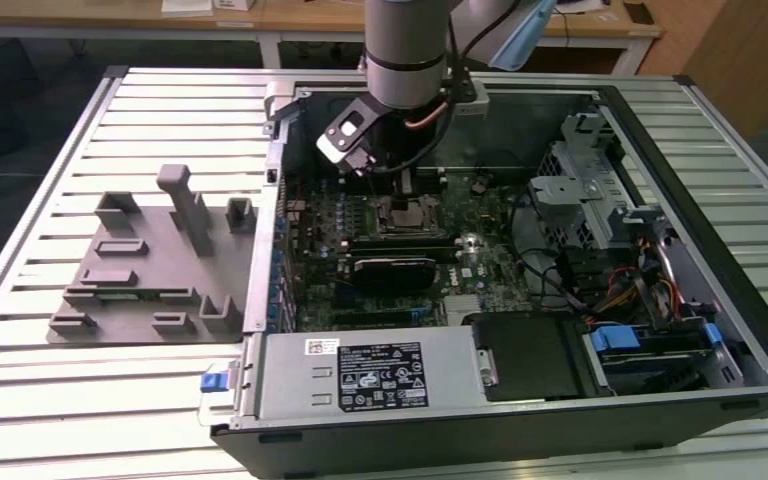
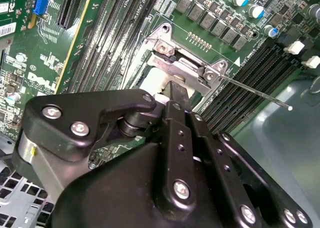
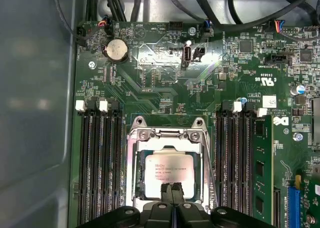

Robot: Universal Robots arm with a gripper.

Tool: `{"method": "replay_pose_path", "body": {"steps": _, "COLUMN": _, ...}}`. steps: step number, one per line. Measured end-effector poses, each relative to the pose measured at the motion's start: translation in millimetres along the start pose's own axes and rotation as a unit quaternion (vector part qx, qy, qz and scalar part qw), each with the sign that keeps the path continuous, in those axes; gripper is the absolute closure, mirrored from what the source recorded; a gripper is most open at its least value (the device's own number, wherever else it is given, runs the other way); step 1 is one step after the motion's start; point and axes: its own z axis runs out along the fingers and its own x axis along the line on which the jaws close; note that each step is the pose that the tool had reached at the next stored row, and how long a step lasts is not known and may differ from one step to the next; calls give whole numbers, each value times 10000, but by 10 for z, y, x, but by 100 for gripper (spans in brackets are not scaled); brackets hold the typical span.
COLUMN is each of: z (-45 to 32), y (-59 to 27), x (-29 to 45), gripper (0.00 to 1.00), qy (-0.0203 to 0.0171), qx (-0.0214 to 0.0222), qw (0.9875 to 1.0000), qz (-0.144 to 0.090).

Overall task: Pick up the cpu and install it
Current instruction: 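Close the cpu cover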

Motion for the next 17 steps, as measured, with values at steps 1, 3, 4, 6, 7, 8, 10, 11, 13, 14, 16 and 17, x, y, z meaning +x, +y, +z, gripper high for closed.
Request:
{"method": "replay_pose_path", "body": {"steps": 1, "z": 1, "y": 0, "x": 0, "gripper": 89, "qy": 5, "qx": 0, "qw": 10000, "qz": -96}}
{"method": "replay_pose_path", "body": {"steps": 3, "z": 1, "y": 0, "x": 0, "gripper": 89, "qy": 14, "qx": 2, "qw": 9996, "qz": -276}}
{"method": "replay_pose_path", "body": {"steps": 4, "z": 1, "y": 0, "x": 0, "gripper": 89, "qy": 19, "qx": 3, "qw": 9993, "qz": -365}}
{"method": "replay_pose_path", "body": {"steps": 6, "z": 2, "y": 0, "x": 0, "gripper": 89, "qy": 28, "qx": 4, "qw": 9985, "qz": -544}}
{"method": "replay_pose_path", "body": {"steps": 7, "z": 3, "y": 0, "x": 0, "gripper": 89, "qy": 33, "qx": 5, "qw": 9980, "qz": -634}}
{"method": "replay_pose_path", "body": {"steps": 8, "z": 3, "y": 0, "x": 0, "gripper": 89, "qy": 38, "qx": 5, "qw": 9974, "qz": -724}}
{"method": "replay_pose_path", "body": {"steps": 10, "z": 4, "y": 0, "x": 0, "gripper": 89, "qy": 48, "qx": 7, "qw": 9958, "qz": -911}}
{"method": "replay_pose_path", "body": {"steps": 11, "z": 4, "y": 0, "x": 0, "gripper": 89, "qy": 52, "qx": 7, "qw": 9950, "qz": -1000}}
{"method": "replay_pose_path", "body": {"steps": 13, "z": 5, "y": 0, "x": 0, "gripper": 89, "qy": 62, "qx": 9, "qw": 9930, "qz": -1179}}
{"method": "replay_pose_path", "body": {"steps": 14, "z": 5, "y": 0, "x": 0, "gripper": 89, "qy": 66, "qx": 9, "qw": 9919, "qz": -1268}}
{"method": "replay_pose_path", "body": {"steps": 16, "z": 6, "y": 0, "x": 0, "gripper": 89, "qy": 76, "qx": 10, "qw": 9895, "qz": -1446}}
{"method": "replay_pose_path", "body": {"steps": 17, "z": 6, "y": 0, "x": 0, "gripper": 89, "qy": 80, "qx": 11, "qw": 9881, "qz": -1535}}
